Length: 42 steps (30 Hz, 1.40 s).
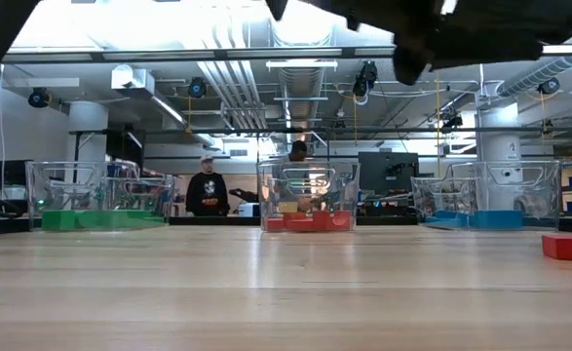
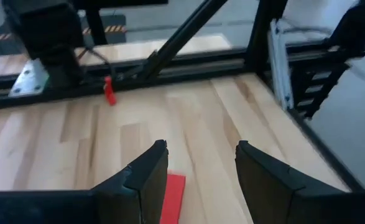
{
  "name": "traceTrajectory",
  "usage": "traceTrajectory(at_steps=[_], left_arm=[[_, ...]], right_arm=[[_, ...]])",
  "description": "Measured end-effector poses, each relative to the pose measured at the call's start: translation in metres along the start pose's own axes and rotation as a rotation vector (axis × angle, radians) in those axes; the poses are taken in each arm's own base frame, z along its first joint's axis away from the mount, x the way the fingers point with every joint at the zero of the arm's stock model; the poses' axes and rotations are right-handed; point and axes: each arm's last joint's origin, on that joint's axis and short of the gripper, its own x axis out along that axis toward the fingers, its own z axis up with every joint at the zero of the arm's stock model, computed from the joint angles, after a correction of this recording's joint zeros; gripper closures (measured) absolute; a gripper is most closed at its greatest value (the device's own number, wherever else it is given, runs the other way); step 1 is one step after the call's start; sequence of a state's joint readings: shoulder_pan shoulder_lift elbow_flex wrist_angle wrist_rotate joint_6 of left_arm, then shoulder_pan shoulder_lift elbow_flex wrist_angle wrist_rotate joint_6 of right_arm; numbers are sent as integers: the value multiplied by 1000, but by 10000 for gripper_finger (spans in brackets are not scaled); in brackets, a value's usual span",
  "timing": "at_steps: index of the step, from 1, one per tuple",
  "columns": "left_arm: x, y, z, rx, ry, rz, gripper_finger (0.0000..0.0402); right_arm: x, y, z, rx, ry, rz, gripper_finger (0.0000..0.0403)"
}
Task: Sort blocks
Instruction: Put the red wooden block into the middle transparent bin
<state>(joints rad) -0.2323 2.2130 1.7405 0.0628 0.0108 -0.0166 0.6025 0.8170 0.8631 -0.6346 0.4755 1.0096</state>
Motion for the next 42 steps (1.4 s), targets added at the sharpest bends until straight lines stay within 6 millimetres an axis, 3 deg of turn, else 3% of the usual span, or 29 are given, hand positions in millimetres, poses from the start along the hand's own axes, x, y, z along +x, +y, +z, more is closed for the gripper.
traceTrajectory(at_steps=[7,20,32,42], left_arm=[[21,9,-22,10,-13,-27,235],[41,23,-55,-25,51,-24,235],[49,27,-69,-38,69,70,235],[50,28,-69,-42,57,72,233]], right_arm=[[-3,-1,3,5,-56,-8,394],[-2,-1,3,-5,-56,-16,393],[-2,-1,4,8,-80,-29,393],[-8,7,16,-26,-261,7,390]])
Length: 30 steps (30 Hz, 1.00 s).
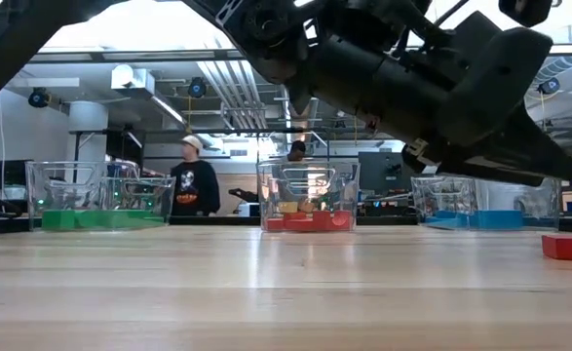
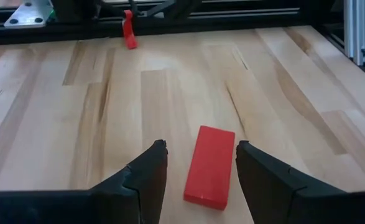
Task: Sort blocks
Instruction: Put the red wooden block into the middle transparent bin
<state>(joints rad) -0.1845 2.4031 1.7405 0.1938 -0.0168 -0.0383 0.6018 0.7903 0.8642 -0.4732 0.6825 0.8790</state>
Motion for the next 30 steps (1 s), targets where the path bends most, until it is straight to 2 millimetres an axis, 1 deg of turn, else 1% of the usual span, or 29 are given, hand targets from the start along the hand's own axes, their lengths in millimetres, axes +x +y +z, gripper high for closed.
traceTrajectory(at_steps=[4,8,12,15,19,30], left_arm=[[0,3,0,0,1,6,217],[0,3,2,-3,-19,4,192],[0,2,2,0,-23,-41,162],[0,1,6,12,-56,-50,148],[0,1,6,28,-57,-50,144],[13,-2,-11,34,-74,-59,145]], right_arm=[[-2,-1,3,0,-31,-8,390],[-2,-1,3,-2,-40,-15,390],[-2,-1,3,-4,-43,-18,390],[-2,-1,3,-5,-43,-18,390],[-2,-1,3,-8,-47,-21,390],[-2,-2,2,-10,-44,-30,390]])
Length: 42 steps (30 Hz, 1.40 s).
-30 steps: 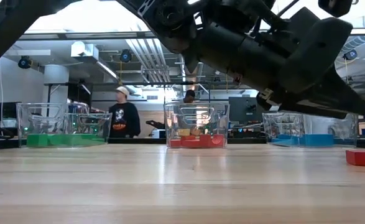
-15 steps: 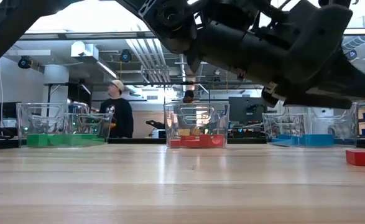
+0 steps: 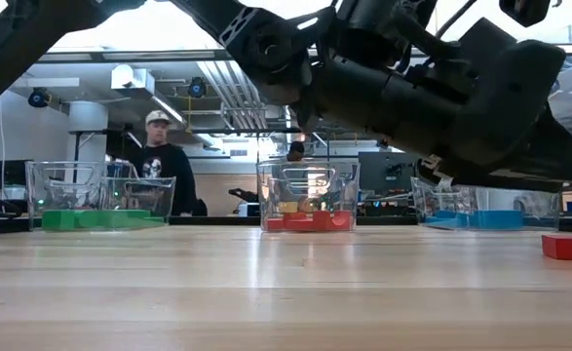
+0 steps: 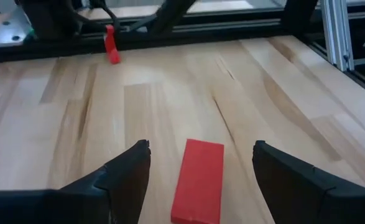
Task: Sort blocks
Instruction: Put the red wooden block into the middle transparent bin
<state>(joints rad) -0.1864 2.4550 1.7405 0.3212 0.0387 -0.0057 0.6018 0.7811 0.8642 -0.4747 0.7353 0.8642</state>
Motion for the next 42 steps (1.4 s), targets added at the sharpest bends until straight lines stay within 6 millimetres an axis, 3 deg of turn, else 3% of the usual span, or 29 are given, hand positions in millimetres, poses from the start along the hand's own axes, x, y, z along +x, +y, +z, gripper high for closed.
traceTrajectory(at_steps=[34,42], left_arm=[[18,0,-37,25,28,-27,151],[20,0,-43,23,32,-26,172]], right_arm=[[0,0,0,12,0,-2,390],[0,0,0,18,-1,-2,390]])
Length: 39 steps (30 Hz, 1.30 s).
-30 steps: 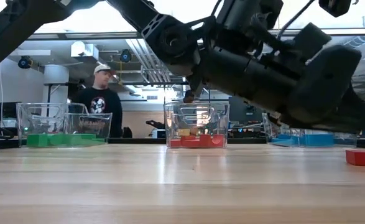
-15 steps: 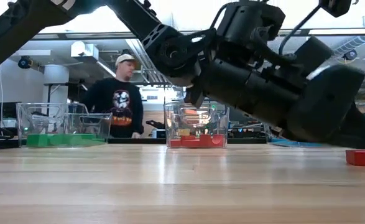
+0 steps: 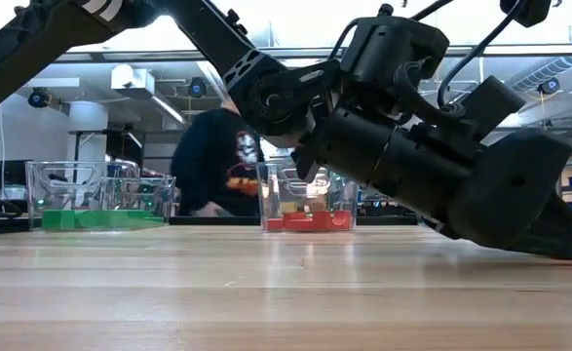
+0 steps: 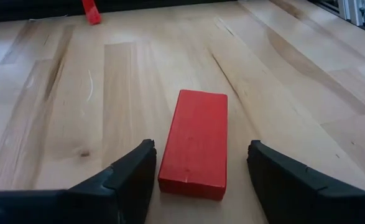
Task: Sort blocks
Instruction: Put the red wooden block into the middle transparent bin
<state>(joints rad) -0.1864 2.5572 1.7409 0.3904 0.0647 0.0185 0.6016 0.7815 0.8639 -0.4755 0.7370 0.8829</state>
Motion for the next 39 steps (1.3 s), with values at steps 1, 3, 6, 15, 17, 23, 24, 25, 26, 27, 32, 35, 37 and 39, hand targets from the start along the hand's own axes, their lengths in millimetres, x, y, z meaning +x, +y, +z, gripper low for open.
traceTrajectory(at_steps=[1,3,6,15,17,23,24,25,26,27,32,35,37,39], left_arm=[[0,0,0,0,1,0,173],[0,0,0,0,1,0,177],[0,0,0,-1,2,0,187],[0,1,-1,-26,5,6,245],[0,1,-1,-33,5,8,257],[0,1,-1,-36,7,8,281],[0,1,-1,-36,7,8,282],[0,1,-1,-36,7,8,282],[0,1,0,-36,7,8,282],[-1,1,2,-36,7,8,282],[-10,1,19,-36,12,33,284],[-22,2,38,-9,18,85,284],[-28,4,45,16,39,100,284],[-32,5,49,35,73,102,285]], right_arm=[[0,0,0,0,0,0,390],[0,0,0,0,0,0,390],[0,0,0,0,-5,-4,390],[0,0,0,-2,-18,-15,390],[0,0,0,-2,-18,-15,390],[0,0,0,-4,-18,-15,390],[0,0,0,-4,-18,-16,390],[0,0,0,-4,-18,-15,390],[0,0,0,-4,-18,-16,390],[0,0,0,-3,-18,-15,390],[0,0,0,9,-19,-16,390],[0,-1,0,17,-19,-17,390],[0,-1,0,17,-20,-17,390],[0,-1,0,16,-20,-17,390]])
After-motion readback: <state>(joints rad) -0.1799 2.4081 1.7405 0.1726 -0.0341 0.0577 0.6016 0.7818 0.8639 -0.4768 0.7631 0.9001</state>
